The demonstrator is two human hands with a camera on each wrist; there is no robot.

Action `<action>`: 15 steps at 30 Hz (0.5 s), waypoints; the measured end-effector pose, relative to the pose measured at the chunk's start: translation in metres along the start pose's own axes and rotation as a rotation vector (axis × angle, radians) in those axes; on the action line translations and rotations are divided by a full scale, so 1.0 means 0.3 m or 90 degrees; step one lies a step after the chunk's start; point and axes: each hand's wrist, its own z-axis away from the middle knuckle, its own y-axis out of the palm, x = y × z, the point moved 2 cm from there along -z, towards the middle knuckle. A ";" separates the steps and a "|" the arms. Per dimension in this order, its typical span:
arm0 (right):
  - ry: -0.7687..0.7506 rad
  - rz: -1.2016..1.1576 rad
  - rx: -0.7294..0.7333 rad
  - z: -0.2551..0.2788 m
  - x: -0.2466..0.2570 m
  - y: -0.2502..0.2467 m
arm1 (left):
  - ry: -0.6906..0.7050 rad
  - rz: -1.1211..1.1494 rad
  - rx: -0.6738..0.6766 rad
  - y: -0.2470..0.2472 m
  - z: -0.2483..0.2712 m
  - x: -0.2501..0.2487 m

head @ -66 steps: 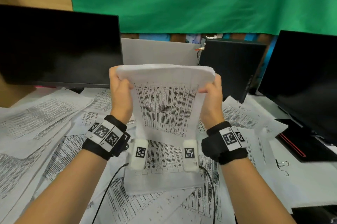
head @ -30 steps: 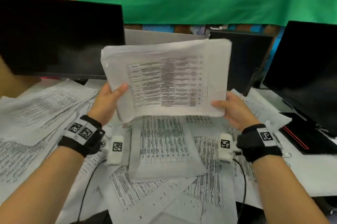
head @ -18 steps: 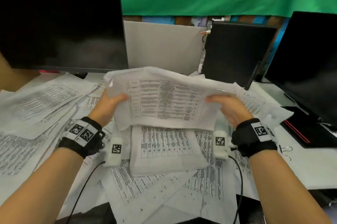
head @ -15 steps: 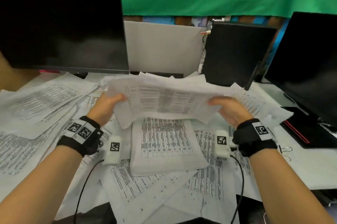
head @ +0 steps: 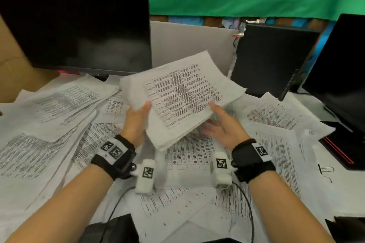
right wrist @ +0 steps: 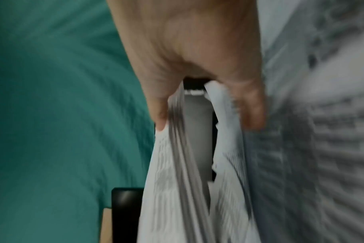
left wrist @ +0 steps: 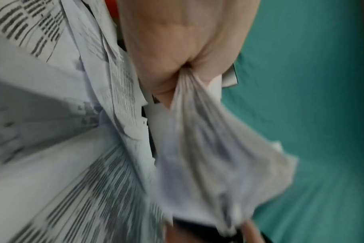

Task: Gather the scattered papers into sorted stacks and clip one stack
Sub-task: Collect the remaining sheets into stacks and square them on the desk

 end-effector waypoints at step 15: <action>0.070 0.150 0.006 -0.114 -0.188 0.203 | -0.143 0.053 -0.170 -0.284 -0.041 -0.005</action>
